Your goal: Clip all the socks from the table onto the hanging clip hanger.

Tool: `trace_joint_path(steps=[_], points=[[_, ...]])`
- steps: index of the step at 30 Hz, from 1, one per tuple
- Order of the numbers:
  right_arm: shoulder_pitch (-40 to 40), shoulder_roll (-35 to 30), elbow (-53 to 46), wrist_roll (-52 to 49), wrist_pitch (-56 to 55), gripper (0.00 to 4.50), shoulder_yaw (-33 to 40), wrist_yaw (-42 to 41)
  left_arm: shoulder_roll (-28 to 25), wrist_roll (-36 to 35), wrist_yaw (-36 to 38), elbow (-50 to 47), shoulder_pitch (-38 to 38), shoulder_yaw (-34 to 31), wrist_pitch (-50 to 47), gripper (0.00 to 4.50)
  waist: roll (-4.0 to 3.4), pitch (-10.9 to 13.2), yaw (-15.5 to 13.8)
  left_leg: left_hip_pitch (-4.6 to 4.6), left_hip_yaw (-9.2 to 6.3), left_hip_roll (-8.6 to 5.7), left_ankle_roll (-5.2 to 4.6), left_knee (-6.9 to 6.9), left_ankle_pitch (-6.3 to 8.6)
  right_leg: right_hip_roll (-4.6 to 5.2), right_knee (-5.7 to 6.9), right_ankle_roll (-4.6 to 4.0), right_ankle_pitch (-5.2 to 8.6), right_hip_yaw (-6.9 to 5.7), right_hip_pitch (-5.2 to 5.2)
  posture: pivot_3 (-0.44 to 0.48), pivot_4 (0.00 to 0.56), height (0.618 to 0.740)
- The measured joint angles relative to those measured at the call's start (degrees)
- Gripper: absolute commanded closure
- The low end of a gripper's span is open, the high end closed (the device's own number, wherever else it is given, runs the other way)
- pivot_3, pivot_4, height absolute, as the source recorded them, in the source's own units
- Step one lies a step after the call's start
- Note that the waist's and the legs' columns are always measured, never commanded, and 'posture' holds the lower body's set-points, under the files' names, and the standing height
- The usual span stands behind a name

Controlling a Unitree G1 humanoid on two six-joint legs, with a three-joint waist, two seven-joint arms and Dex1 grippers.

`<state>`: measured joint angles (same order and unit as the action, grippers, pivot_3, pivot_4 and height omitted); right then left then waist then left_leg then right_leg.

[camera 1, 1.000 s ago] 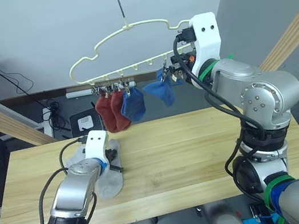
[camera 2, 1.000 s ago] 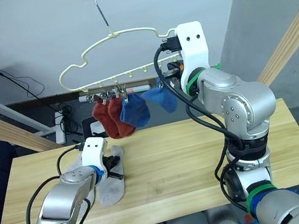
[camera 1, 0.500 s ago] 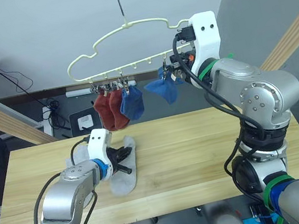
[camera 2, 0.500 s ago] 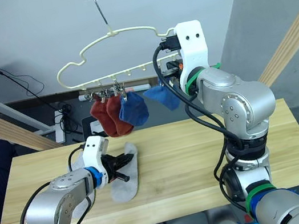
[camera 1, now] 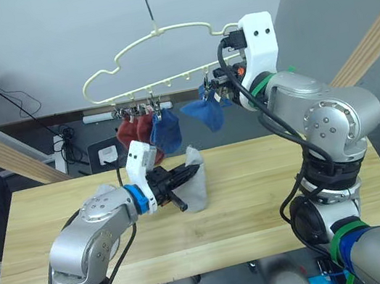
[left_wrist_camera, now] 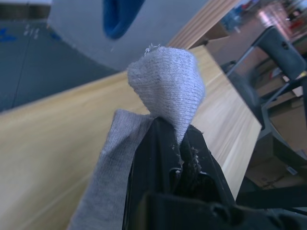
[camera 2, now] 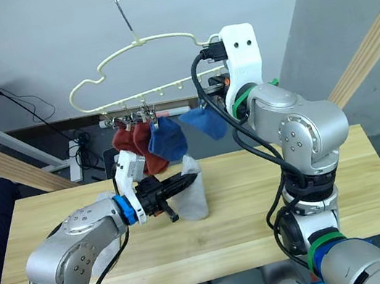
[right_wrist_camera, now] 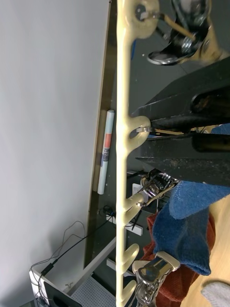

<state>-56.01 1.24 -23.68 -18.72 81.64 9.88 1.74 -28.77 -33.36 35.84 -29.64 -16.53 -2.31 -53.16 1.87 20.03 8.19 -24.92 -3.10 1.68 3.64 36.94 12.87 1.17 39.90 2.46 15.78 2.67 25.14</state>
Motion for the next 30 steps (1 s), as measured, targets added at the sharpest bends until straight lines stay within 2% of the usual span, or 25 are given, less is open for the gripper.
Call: trace_joint_path(steps=[10, 22, 30], points=[[-0.9, 1.3, 0.0, 0.1, 1.5, 4.50, 0.3, 1.0, 4.9, -0.1, -1.1, 4.3, -9.2, 4.3, 2.5, 4.46, -0.02, 0.0, 0.2, -0.03, 0.03, -0.01, 0.00, 0.00, 0.00, -0.01, -0.04, 0.00, 0.00, 0.02, 0.00, -0.290, 0.363, 0.740], [-1.6, 2.3, 0.0, 0.2, 1.7, 4.50, 0.9, 1.2, 7.8, 4.8, -1.4, 11.8, -10.9, 9.8, 8.0, 4.46, -0.02, 0.0, 1.1, -0.04, 0.03, -0.01, -0.01, 0.01, 0.00, 0.00, -0.05, 0.00, 0.00, 0.03, 0.01, -0.308, 0.356, 0.740], [-2.3, 2.3, 0.1, 0.8, 1.7, 4.50, 1.3, 1.2, 9.8, 9.0, -2.8, 17.6, -14.8, 9.8, 12.1, 4.46, -0.02, 0.0, 1.4, -0.06, 0.03, -0.02, -0.01, 0.00, 0.00, 0.00, -0.05, 0.00, 0.00, 0.02, 0.01, -0.314, 0.354, 0.740]])
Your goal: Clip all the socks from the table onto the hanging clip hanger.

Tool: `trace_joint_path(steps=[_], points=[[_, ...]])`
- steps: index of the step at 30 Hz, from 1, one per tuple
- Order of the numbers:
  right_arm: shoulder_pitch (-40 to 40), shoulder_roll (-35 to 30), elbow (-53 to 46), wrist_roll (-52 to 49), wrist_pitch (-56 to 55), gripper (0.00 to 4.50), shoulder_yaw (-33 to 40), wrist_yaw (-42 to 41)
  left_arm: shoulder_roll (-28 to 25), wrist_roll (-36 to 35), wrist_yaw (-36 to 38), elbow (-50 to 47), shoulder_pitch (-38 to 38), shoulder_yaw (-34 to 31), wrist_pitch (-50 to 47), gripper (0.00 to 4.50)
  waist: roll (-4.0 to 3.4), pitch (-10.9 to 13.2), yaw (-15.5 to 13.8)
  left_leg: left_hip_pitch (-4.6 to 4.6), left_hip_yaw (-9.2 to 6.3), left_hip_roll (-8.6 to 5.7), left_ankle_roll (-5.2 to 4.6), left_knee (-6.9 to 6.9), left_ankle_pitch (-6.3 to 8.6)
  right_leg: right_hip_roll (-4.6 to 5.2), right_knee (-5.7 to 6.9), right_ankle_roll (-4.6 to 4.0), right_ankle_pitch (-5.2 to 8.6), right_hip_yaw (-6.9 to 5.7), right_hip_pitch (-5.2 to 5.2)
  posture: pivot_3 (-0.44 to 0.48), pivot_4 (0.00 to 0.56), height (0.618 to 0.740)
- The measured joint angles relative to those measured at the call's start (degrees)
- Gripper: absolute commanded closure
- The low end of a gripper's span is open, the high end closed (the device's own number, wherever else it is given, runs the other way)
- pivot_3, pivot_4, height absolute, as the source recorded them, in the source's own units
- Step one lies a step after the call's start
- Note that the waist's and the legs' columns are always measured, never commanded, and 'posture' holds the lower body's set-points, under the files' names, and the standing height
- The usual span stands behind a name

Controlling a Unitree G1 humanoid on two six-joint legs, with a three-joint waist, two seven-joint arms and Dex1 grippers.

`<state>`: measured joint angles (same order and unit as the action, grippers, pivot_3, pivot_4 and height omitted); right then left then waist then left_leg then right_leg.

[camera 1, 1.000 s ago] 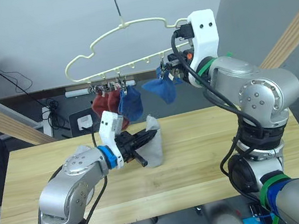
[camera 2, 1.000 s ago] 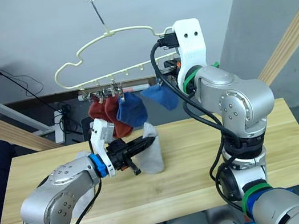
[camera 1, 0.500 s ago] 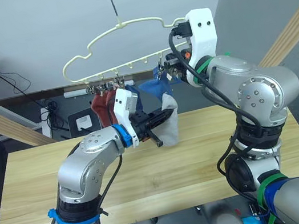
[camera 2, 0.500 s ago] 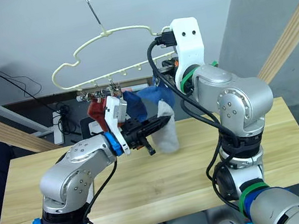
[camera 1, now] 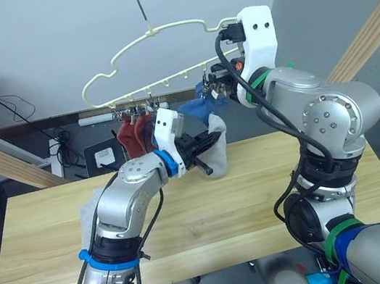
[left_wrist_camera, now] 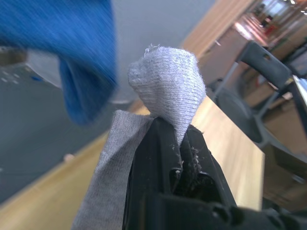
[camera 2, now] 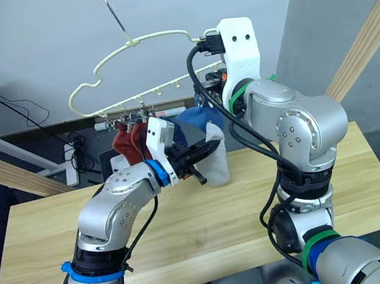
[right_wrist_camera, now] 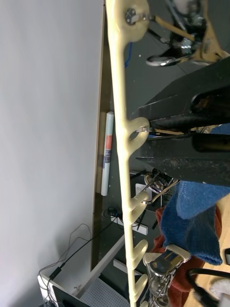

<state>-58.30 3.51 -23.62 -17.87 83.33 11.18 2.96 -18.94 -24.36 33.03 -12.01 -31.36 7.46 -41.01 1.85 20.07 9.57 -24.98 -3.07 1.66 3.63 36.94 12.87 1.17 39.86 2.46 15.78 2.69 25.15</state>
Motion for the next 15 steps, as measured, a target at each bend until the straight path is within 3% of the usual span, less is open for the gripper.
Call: trace_joint_path(steps=[15], points=[[-0.1, 1.0, 0.0, 0.9, 0.2, 4.50, 0.0, -0.1, 3.2, 3.1, -1.1, 3.6, -2.1, 0.3, 1.7, 4.46, 0.00, 0.0, 0.1, -0.01, 0.00, 0.00, 0.00, 0.00, 0.00, 0.00, -0.01, 0.00, 0.00, 0.00, 0.00, -0.316, 0.357, 0.740]])
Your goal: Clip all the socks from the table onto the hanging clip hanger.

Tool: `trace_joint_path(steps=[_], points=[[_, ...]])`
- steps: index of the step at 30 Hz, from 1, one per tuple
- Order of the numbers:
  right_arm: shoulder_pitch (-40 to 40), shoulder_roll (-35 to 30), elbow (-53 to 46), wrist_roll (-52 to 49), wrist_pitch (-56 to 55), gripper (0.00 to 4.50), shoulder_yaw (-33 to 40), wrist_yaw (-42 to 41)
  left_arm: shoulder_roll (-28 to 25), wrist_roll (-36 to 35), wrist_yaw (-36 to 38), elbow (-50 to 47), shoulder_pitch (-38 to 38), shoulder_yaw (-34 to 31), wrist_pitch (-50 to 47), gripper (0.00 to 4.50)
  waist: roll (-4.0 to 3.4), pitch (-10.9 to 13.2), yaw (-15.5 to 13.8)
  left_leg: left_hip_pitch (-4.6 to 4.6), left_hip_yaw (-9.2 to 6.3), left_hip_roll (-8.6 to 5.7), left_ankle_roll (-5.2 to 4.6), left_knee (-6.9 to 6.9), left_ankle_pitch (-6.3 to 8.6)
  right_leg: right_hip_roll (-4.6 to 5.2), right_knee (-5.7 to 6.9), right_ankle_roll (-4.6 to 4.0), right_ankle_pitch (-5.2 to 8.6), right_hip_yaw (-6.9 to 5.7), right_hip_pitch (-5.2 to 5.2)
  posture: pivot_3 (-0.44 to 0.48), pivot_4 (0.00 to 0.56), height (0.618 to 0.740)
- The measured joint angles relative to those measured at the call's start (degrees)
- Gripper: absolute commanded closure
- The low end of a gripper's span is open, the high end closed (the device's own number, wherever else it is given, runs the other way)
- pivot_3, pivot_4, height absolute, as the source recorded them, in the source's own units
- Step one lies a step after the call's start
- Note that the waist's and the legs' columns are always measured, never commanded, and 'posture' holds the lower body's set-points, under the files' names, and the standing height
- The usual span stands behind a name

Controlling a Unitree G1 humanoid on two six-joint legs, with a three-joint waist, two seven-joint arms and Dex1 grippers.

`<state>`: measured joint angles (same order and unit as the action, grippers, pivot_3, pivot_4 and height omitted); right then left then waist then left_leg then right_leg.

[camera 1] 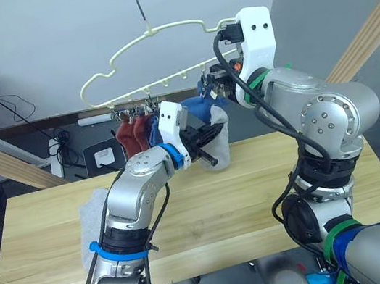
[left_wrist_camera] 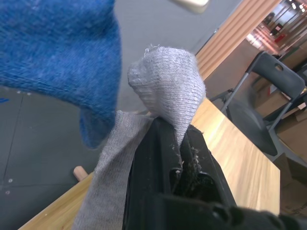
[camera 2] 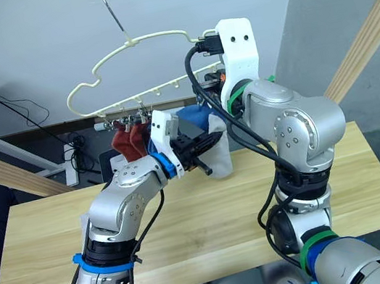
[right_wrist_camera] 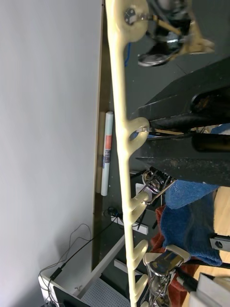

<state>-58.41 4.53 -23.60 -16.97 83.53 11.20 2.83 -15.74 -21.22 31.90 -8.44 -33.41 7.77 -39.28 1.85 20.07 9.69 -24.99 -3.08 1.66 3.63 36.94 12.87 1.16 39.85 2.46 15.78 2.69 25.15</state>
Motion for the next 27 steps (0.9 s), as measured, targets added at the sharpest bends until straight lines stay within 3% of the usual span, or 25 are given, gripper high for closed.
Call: trace_joint_path(steps=[27], points=[[0.0, 0.2, 0.0, 0.0, 0.0, 4.50, 0.0, 0.0, 2.9, 1.1, -0.5, 3.5, -4.8, -1.5, 1.7, 4.46, 0.00, 0.0, 0.1, -0.01, 0.00, 0.00, 0.00, 0.00, 0.00, 0.00, 0.00, 0.00, 0.00, 0.00, 0.00, -0.305, 0.356, 0.740]])
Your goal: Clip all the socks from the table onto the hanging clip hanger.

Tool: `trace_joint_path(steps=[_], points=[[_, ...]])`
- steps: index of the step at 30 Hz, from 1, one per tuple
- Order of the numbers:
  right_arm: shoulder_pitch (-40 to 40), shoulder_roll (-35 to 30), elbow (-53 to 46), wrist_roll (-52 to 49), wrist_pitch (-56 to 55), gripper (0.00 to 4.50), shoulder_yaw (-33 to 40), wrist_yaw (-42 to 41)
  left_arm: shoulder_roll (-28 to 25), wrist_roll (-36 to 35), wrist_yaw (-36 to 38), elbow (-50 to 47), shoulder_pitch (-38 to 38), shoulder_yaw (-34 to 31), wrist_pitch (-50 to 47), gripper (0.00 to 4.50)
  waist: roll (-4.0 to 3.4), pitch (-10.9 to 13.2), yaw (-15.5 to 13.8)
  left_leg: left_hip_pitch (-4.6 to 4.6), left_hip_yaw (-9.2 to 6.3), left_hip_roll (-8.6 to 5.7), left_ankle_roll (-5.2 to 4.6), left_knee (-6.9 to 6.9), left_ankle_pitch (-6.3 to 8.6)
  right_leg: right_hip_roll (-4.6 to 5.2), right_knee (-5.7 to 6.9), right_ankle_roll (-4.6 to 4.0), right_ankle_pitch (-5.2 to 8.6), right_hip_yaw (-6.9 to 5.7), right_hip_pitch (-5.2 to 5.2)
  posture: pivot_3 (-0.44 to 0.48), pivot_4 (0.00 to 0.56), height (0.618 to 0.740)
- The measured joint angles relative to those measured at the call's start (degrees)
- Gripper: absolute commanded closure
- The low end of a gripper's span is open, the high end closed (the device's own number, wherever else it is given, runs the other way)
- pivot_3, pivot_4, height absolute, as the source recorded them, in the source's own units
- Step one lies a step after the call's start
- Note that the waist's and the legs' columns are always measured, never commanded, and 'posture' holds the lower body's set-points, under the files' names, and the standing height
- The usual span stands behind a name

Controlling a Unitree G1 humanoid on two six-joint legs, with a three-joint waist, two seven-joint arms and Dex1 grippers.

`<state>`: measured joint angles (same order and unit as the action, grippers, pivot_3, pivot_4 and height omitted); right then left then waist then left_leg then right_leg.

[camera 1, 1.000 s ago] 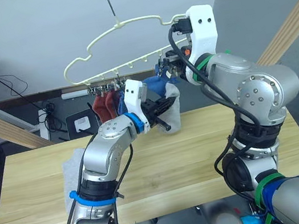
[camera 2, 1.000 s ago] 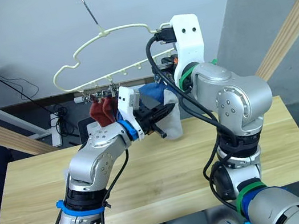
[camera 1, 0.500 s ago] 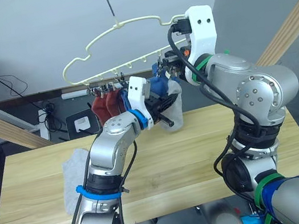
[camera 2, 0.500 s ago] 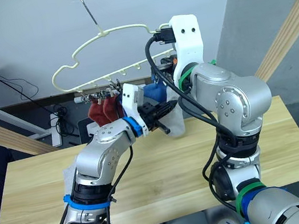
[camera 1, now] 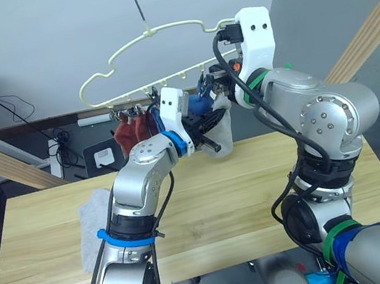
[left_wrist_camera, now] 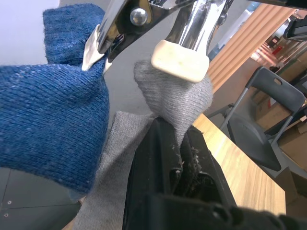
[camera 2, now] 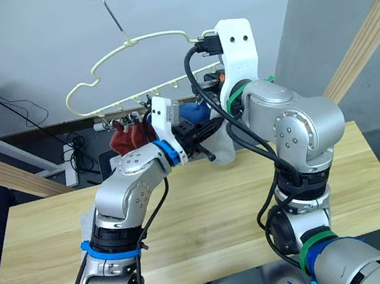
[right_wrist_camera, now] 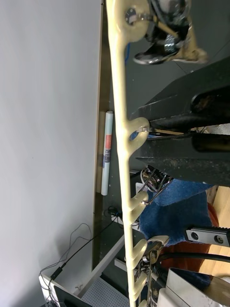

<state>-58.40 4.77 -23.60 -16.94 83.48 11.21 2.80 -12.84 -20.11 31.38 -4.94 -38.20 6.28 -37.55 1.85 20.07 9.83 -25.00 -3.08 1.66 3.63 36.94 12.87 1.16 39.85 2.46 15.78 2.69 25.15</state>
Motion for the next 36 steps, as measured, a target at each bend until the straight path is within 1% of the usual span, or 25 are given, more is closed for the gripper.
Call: trace_joint_path(steps=[9, 12, 14, 17, 23, 25, 28, 30, 31, 32, 36], points=[[0.0, 0.1, 0.0, 0.0, -0.1, 4.50, 0.0, -0.1, -0.2, -0.2, -0.6, 0.0, -0.7, -1.2, 0.0, 4.46, 0.00, 0.0, 0.0, 0.00, 0.00, -0.01, 0.00, 0.00, 0.00, 0.00, 0.00, 0.00, 0.00, 0.00, 0.00, -0.296, 0.355, 0.740], [0.0, 0.1, 0.0, 0.0, -0.1, 3.63, 0.0, -0.1, -0.2, -0.2, -0.6, 0.0, -0.8, -1.2, 0.0, 4.50, 0.00, 0.0, 0.0, 0.00, 0.00, 0.00, 0.00, 0.00, 0.00, 0.00, -0.01, 0.00, 0.00, 0.00, 0.00, -0.296, 0.355, 0.740], [0.0, 0.1, 0.0, 0.0, -0.1, 2.77, 0.0, -0.2, -0.2, -0.2, -0.7, 0.0, -0.8, -1.2, 0.0, 4.50, 0.00, 0.0, 0.0, 0.00, 0.00, 0.00, 0.00, 0.00, 0.00, 0.00, -0.01, 0.00, 0.00, 0.00, 0.00, -0.297, 0.356, 0.740], [0.0, 0.1, 0.0, 0.0, -0.1, 1.73, 0.0, -0.2, -0.2, -0.2, -0.7, 0.0, -0.8, -1.2, -0.2, 4.50, 0.00, 0.0, -0.1, 0.00, 0.00, 0.00, 0.00, 0.00, 0.00, 0.00, 0.00, 0.00, 0.00, 0.00, 0.00, -0.295, 0.357, 0.740], [0.0, 0.1, 0.0, 0.0, -0.1, 1.73, 0.0, -0.2, -0.3, -0.2, -0.5, -0.6, -0.6, -1.1, -1.1, 4.50, 0.00, 0.0, -0.1, 0.00, 0.00, 0.00, 0.00, 0.00, 0.00, 0.00, 0.00, 0.00, 0.00, 0.00, 0.00, -0.290, 0.358, 0.740], [0.0, 0.1, 0.0, 0.0, -0.1, 1.69, 0.0, -0.2, -0.4, -0.3, -0.5, -1.3, -0.3, -1.1, -1.7, 3.99, 0.00, 0.0, -0.1, 0.00, 0.00, 0.00, 0.00, 0.00, 0.00, 0.00, 0.00, 0.00, 0.00, 0.00, 0.00, -0.290, 0.358, 0.740], [0.0, 0.1, 0.0, 0.0, -0.1, 1.69, 0.0, -0.2, -0.4, -2.7, 0.3, -2.5, 0.5, -1.5, -3.6, 3.21, 0.00, 0.0, -0.1, 0.00, 0.00, 0.00, 0.00, 0.00, 0.00, 0.00, -0.01, 0.00, 0.00, 0.00, 0.00, -0.288, 0.360, 0.740], [0.0, 0.1, 0.0, -0.1, 0.1, 1.69, 0.2, -0.5, -0.9, -2.9, 0.4, -3.6, 0.9, -1.6, -4.5, 2.54, 0.00, 0.0, -0.1, 0.00, 0.00, 0.00, 0.00, 0.00, 0.00, 0.00, 0.00, 0.00, 0.00, 0.00, 0.00, -0.288, 0.360, 0.740], [0.0, 0.1, 0.0, -0.1, 0.3, 1.69, 0.5, -0.7, -1.1, -3.0, 0.5, -4.0, 1.0, -1.6, -4.7, 2.30, 0.00, 0.0, -0.1, 0.00, 0.00, 0.00, 0.00, -0.01, 0.00, 0.00, 0.00, 0.00, 0.00, 0.00, 0.00, -0.288, 0.360, 0.740], [0.0, 0.1, 0.0, -0.1, 0.4, 1.69, 0.8, -0.7, -1.3, -3.2, 0.5, -4.2, 1.2, -1.7, -4.8, 1.93, 0.00, 0.0, -0.1, 0.00, 0.00, 0.00, 0.00, 0.00, 0.00, 0.00, 0.00, 0.00, 0.00, 0.00, 0.00, -0.284, 0.360, 0.740], [0.0, 0.0, -0.8, -1.3, 3.2, 1.69, 2.7, -2.6, -3.3, -3.8, 0.3, -7.6, 3.5, -1.8, -6.6, 0.73, -0.01, 0.0, -0.1, 0.00, 0.00, 0.02, 0.00, -0.03, 0.00, 0.00, -0.02, 0.00, 0.00, 0.00, 0.01, -0.281, 0.357, 0.740]])
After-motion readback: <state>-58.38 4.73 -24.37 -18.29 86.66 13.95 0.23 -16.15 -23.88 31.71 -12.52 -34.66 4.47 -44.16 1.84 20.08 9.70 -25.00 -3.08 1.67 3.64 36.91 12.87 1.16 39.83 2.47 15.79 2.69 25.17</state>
